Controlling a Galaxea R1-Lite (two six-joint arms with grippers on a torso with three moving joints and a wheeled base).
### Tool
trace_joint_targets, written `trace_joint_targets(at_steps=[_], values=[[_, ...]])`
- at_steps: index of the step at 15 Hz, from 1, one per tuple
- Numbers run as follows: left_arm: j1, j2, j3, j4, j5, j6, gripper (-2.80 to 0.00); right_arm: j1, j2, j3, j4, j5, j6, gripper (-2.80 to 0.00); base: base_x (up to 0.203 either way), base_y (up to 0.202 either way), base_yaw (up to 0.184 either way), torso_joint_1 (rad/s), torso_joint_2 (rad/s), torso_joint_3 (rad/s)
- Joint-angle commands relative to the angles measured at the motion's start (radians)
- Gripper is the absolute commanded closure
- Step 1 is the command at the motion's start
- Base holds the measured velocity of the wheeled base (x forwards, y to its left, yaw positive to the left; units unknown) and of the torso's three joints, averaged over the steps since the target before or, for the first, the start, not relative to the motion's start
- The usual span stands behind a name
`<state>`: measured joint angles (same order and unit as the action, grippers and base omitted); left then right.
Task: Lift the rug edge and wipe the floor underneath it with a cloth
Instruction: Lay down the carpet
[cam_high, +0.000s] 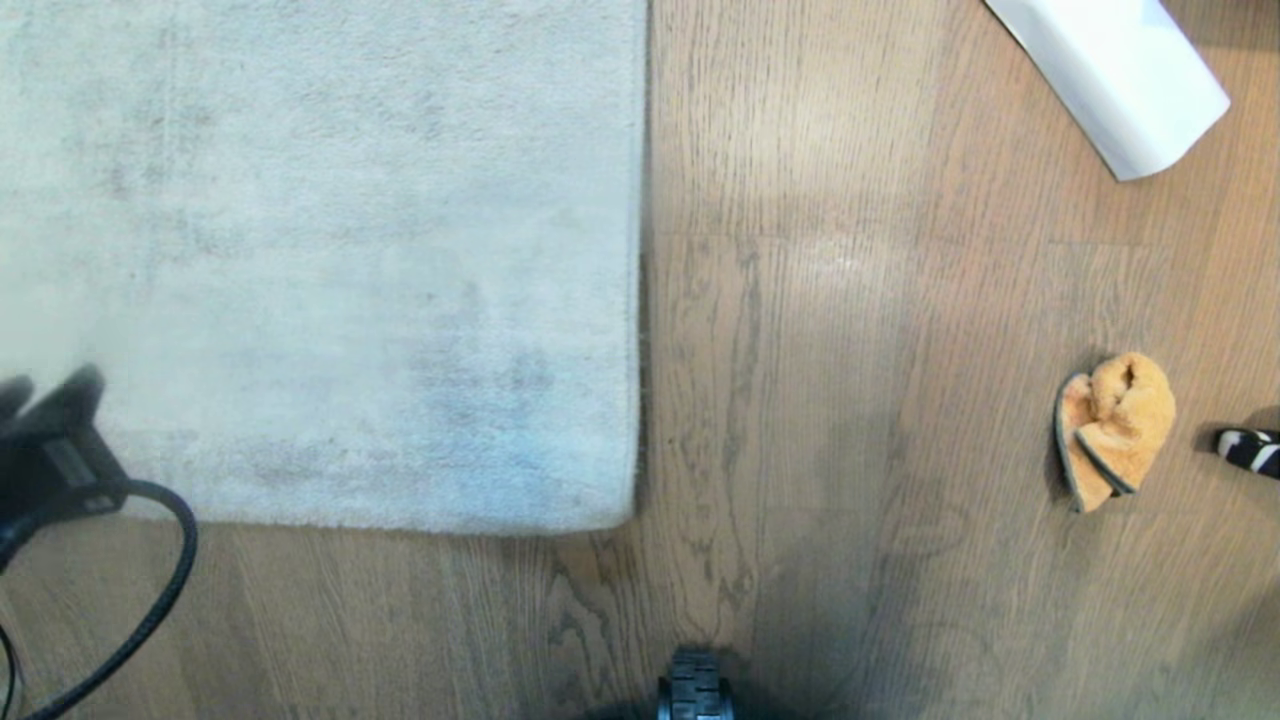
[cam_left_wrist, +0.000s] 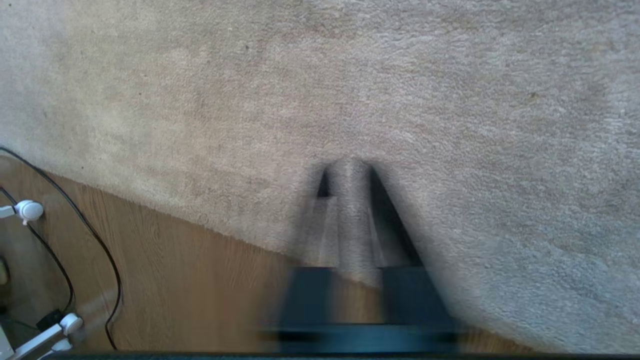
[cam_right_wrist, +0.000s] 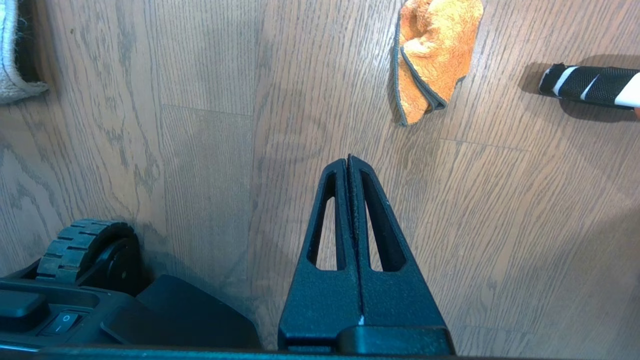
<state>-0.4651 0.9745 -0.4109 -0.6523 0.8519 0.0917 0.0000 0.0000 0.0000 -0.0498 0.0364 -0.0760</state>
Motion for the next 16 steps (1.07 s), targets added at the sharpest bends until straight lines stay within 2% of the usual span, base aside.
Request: trace_joint_targets(at_steps=[1,6,9,11,13,15,16], values=[[0.000,0.002,0.012,-0.004,0.006,0.000,0.00,0.000,0.000,0.000,-0.001,0.000,-0.001,0.00,0.000,0.000,0.000,0.000,0.00,0.000],[0.002,-0.001,0.017,-0.004,-0.017,0.006,0.00,0.000,0.002,0.000,-0.001,0.000,-0.001,0.00,0.000,0.000,0.000,0.000,0.00,0.000],[0.002,-0.001,0.030,0.015,-0.133,0.001,0.00,0.000,0.002,0.000,-0.001,0.000,-0.001,0.00,0.000,0.000,0.000,0.000,0.00,0.000],[0.000,0.000,0.061,0.067,-0.255,-0.044,0.00,0.000,0.002,0.000,-0.001,0.000,-0.001,0.00,0.000,0.000,0.000,0.000,0.00,0.000],[0.002,-0.003,0.095,0.097,-0.443,-0.068,0.00,0.000,0.002,0.000,-0.001,0.000,-0.001,0.00,0.000,0.000,0.000,0.000,0.00,0.000],[0.001,0.034,0.139,0.130,-0.677,-0.078,0.00,0.000,0.002,0.000,-0.001,0.000,-0.001,0.00,0.000,0.000,0.000,0.000,0.00,0.000],[0.001,0.091,0.151,0.133,-0.755,-0.083,0.00,0.000,0.002,0.000,-0.001,0.000,-0.001,0.00,0.000,0.000,0.000,0.000,0.00,0.000]])
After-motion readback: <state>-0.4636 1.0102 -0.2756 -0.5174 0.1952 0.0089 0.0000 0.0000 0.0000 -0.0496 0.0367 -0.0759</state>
